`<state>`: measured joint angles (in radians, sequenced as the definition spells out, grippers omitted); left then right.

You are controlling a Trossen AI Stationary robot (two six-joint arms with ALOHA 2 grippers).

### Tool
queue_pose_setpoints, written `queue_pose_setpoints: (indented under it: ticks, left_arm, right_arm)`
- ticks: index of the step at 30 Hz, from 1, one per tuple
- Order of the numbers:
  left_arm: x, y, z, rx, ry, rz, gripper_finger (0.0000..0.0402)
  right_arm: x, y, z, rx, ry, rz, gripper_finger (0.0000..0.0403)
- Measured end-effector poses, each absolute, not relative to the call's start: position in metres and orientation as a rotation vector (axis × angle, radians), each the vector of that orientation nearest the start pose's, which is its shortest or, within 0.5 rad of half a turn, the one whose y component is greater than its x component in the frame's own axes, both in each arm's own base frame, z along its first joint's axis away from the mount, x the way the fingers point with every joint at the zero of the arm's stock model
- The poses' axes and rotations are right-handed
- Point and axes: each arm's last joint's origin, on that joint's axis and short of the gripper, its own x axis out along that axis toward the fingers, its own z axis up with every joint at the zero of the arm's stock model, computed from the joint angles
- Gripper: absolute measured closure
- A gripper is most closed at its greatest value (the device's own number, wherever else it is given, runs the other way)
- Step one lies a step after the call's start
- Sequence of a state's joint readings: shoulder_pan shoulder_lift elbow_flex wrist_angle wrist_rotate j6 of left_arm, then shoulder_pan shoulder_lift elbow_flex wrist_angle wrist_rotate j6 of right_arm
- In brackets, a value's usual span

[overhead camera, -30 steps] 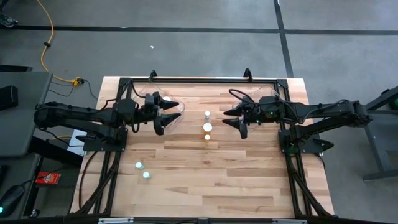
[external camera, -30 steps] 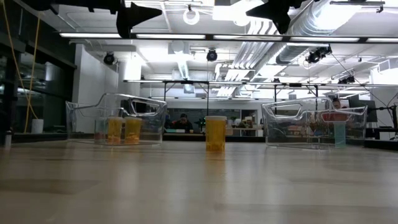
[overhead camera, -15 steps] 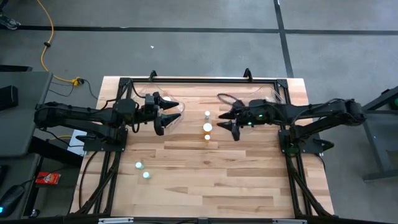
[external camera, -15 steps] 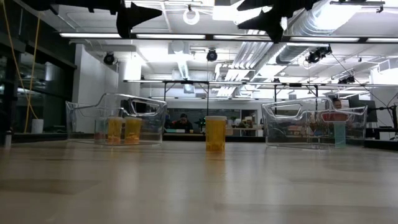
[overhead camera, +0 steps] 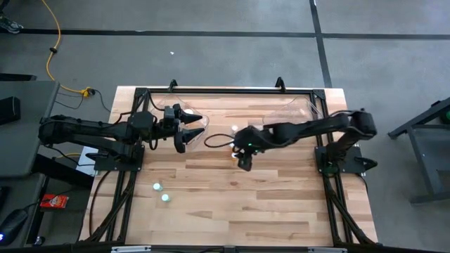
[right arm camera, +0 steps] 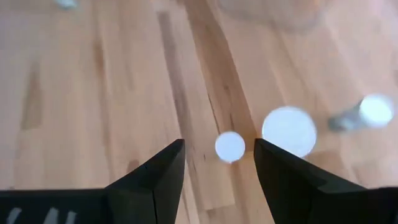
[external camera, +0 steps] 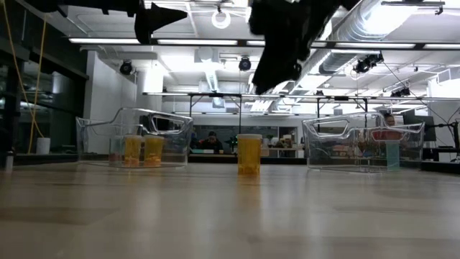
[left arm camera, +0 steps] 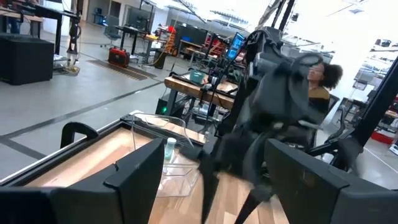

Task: Pick and place medicine bottles into bin by pill shape (circle, oval)
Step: Put the orange tablet bottle into the right transparent bin

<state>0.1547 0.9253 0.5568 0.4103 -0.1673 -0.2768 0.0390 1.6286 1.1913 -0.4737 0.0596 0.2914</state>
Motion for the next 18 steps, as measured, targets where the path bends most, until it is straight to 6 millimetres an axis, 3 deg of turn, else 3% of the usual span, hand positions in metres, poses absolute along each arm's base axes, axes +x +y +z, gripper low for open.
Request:
queue_pose_setpoints:
  ticks: [7, 18]
  left_arm:
    - [0.204, 0.037, 0.286, -0.274, -0.086, 0.314, 0.0133]
    - [0.204, 0.037, 0.286, -0.274, -0.085, 0.316, 0.0133]
  right_arm:
    - [0.356, 0.014, 0.216, 0.317, 0.966, -0.207, 0.0217]
    - [0.362, 0.021, 0.204, 0.084, 0.978, -0.163, 0.0217]
